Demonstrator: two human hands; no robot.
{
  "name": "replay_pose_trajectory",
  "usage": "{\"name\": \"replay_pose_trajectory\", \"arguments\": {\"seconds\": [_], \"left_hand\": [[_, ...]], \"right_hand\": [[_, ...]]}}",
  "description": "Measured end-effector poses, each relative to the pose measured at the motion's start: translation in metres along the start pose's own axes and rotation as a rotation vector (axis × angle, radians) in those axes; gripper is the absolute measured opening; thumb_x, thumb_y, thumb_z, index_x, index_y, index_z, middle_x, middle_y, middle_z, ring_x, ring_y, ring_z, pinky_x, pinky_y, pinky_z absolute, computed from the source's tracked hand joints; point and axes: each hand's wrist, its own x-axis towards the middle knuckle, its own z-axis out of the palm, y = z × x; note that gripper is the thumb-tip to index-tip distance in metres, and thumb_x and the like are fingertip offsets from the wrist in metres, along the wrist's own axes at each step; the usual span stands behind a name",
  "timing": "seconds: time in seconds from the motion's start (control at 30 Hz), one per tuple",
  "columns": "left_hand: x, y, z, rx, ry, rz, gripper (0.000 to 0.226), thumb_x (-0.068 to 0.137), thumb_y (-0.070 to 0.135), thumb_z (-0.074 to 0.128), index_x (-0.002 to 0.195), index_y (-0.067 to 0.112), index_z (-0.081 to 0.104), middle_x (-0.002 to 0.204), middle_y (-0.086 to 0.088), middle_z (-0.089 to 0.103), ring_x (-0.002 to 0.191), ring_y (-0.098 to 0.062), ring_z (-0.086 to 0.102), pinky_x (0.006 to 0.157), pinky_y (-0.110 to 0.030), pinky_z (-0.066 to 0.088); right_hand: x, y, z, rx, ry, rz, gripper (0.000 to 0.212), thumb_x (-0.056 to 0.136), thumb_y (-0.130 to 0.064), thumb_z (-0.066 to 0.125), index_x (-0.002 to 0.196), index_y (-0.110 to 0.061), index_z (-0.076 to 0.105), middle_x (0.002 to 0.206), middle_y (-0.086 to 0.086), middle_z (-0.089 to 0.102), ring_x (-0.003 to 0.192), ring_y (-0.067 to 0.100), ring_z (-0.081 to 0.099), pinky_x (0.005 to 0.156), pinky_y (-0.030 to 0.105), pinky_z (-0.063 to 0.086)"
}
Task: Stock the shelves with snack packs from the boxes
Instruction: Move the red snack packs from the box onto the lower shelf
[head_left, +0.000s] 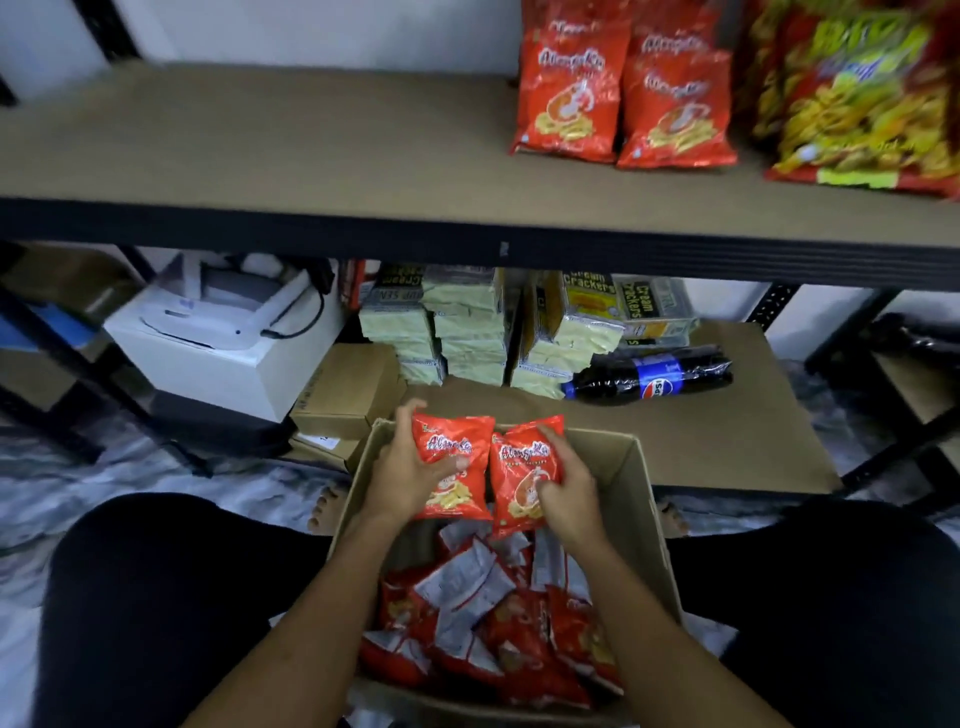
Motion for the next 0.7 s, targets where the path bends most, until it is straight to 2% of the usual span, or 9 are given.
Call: {"name": "replay_pose_trajectory", "arguments": {"seconds": [0.1, 0.17, 0.23, 0.3, 0.43, 0.47, 0.53, 0.63, 0.7], "left_hand": [[-0.009, 0.041, -0.014, -0.075, 0.055, 0.159, 0.052, 0.068, 0.031, 0.087, 0.097, 0.047, 0.046, 0.088, 0.010, 0.066, 0.074, -0.013, 0.065, 0.064, -0.033, 0.054], [-0.018, 0.068, -0.026, -0.129, 0.116, 0.256, 0.036, 0.072, 0.025, 0.084, 0.084, 0.033, 0.051, 0.072, 0.010, 0.058, 0.059, -0.011, 0.052, 0.052, -0.031, 0.043], [-0.029, 0.098, -0.042, -0.200, 0.186, 0.325, 0.031, 0.073, 0.027, 0.084, 0.080, 0.027, 0.054, 0.071, 0.006, 0.061, 0.057, -0.012, 0.053, 0.049, -0.034, 0.045], [-0.038, 0.128, -0.064, -0.307, 0.182, 0.345, 0.037, 0.064, 0.038, 0.086, 0.087, 0.030, 0.057, 0.091, 0.002, 0.070, 0.073, -0.014, 0.068, 0.059, -0.039, 0.058], [-0.044, 0.180, -0.113, -0.278, -0.024, 0.414, 0.073, 0.047, 0.039, 0.089, 0.109, 0.038, 0.051, 0.117, -0.001, 0.063, 0.100, -0.013, 0.066, 0.083, -0.032, 0.055], [-0.044, 0.191, -0.125, -0.233, -0.099, 0.428, 0.080, 0.048, 0.033, 0.092, 0.114, 0.038, 0.046, 0.121, -0.002, 0.060, 0.104, -0.017, 0.065, 0.088, -0.035, 0.054], [-0.039, 0.212, -0.145, -0.108, -0.155, 0.473, 0.086, 0.055, 0.023, 0.092, 0.120, 0.038, 0.038, 0.125, -0.004, 0.055, 0.107, -0.020, 0.063, 0.090, -0.037, 0.054], [-0.018, 0.240, -0.167, 0.135, 0.055, 0.606, 0.086, 0.052, 0.025, 0.087, 0.121, 0.038, 0.037, 0.130, -0.004, 0.043, 0.116, -0.020, 0.050, 0.097, -0.034, 0.045], [0.007, 0.249, -0.179, 0.206, 0.199, 0.610, 0.087, 0.056, 0.016, 0.089, 0.126, 0.034, 0.041, 0.128, -0.007, 0.041, 0.114, -0.020, 0.047, 0.096, -0.030, 0.040]], "right_hand": [[-0.015, -0.038, -0.008, 0.088, 0.042, -0.117, 0.078, 0.078, 0.012, 0.048, 0.123, -0.052, 0.056, 0.111, -0.010, 0.066, 0.093, 0.018, 0.070, 0.080, 0.048, 0.059], [-0.027, -0.069, -0.013, 0.137, 0.044, -0.219, 0.075, 0.082, 0.013, 0.050, 0.126, -0.047, 0.055, 0.120, -0.009, 0.062, 0.097, 0.016, 0.068, 0.079, 0.042, 0.060], [-0.039, -0.105, -0.019, 0.148, 0.042, -0.353, 0.070, 0.086, 0.012, 0.052, 0.131, -0.041, 0.052, 0.126, -0.009, 0.058, 0.104, 0.015, 0.065, 0.080, 0.036, 0.060], [-0.049, -0.144, -0.025, 0.143, 0.037, -0.480, 0.067, 0.088, 0.009, 0.054, 0.136, -0.037, 0.049, 0.130, -0.012, 0.053, 0.111, 0.013, 0.061, 0.083, 0.033, 0.059], [-0.058, -0.210, -0.026, 0.078, -0.012, -0.689, 0.068, 0.085, -0.023, 0.064, 0.146, -0.033, 0.036, 0.142, -0.007, 0.045, 0.127, 0.013, 0.051, 0.102, 0.044, 0.049], [-0.057, -0.223, -0.025, 0.055, -0.017, -0.717, 0.071, 0.084, -0.025, 0.066, 0.147, -0.034, 0.033, 0.145, -0.007, 0.043, 0.130, 0.012, 0.048, 0.105, 0.045, 0.046], [-0.048, -0.246, -0.021, 0.012, 0.011, -0.764, 0.074, 0.085, -0.012, 0.065, 0.147, -0.034, 0.031, 0.146, -0.008, 0.040, 0.133, 0.010, 0.043, 0.108, 0.044, 0.042], [-0.028, -0.276, -0.011, -0.039, 0.068, -0.786, 0.078, 0.082, -0.001, 0.060, 0.145, -0.036, 0.032, 0.148, -0.008, 0.038, 0.137, 0.012, 0.038, 0.112, 0.045, 0.037], [-0.013, -0.292, -0.001, -0.086, 0.104, -0.779, 0.077, 0.082, 0.002, 0.058, 0.147, -0.028, 0.032, 0.149, -0.004, 0.038, 0.138, 0.014, 0.036, 0.115, 0.043, 0.033]]}}
